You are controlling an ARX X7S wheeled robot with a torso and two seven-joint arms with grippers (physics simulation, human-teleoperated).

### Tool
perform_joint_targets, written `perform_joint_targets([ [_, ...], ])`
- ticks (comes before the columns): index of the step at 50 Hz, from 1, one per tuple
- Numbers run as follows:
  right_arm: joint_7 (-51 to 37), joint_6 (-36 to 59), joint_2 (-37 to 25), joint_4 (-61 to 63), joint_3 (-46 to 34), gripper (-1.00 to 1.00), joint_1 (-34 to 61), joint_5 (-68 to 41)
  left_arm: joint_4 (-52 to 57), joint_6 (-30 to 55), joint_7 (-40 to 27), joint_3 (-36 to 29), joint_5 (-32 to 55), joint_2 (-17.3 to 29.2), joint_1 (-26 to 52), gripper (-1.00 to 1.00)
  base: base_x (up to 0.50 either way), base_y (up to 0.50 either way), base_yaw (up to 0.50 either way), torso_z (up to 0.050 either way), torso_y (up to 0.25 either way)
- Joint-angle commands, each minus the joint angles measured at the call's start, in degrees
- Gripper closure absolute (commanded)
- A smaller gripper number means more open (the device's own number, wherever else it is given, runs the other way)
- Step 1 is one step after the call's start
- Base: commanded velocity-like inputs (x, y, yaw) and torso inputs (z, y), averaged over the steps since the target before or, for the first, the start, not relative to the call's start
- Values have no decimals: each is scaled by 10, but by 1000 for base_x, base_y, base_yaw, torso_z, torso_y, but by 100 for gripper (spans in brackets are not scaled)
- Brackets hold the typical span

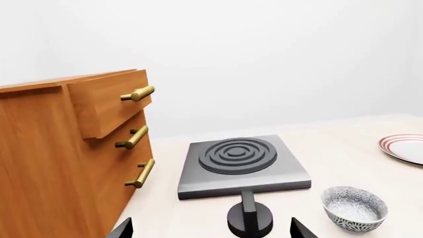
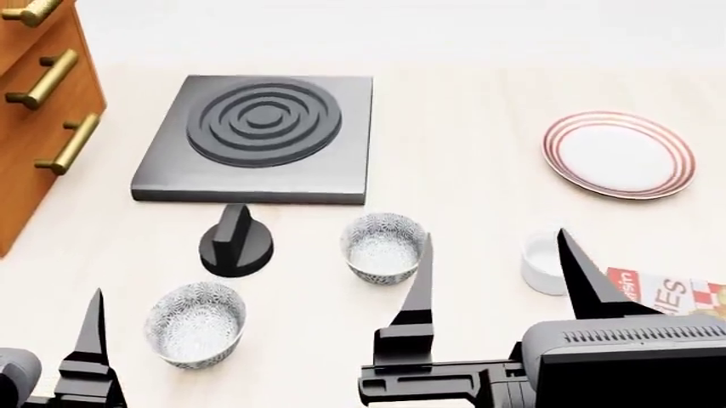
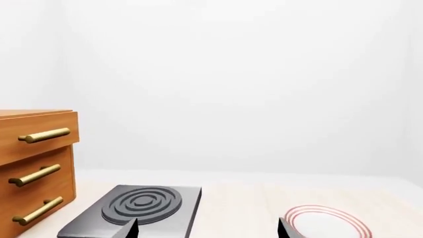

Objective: Pick the akita bowl next to the ramekin and place it on the plate.

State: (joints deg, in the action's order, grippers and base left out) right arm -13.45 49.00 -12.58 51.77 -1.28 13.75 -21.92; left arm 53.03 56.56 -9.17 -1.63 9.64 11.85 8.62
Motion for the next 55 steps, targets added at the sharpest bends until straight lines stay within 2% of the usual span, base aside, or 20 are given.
perform_joint_targets([
  [1,6,-5,8,-2,10,-100,0,11,0,-1,12,11,-2,-7,-1,-100,227,0,0,0,0],
  [55,-12,-16,-7,-7,9,-100,2,-13,1,4,-4,17,22,0,4,-100,225,0,0,0,0],
])
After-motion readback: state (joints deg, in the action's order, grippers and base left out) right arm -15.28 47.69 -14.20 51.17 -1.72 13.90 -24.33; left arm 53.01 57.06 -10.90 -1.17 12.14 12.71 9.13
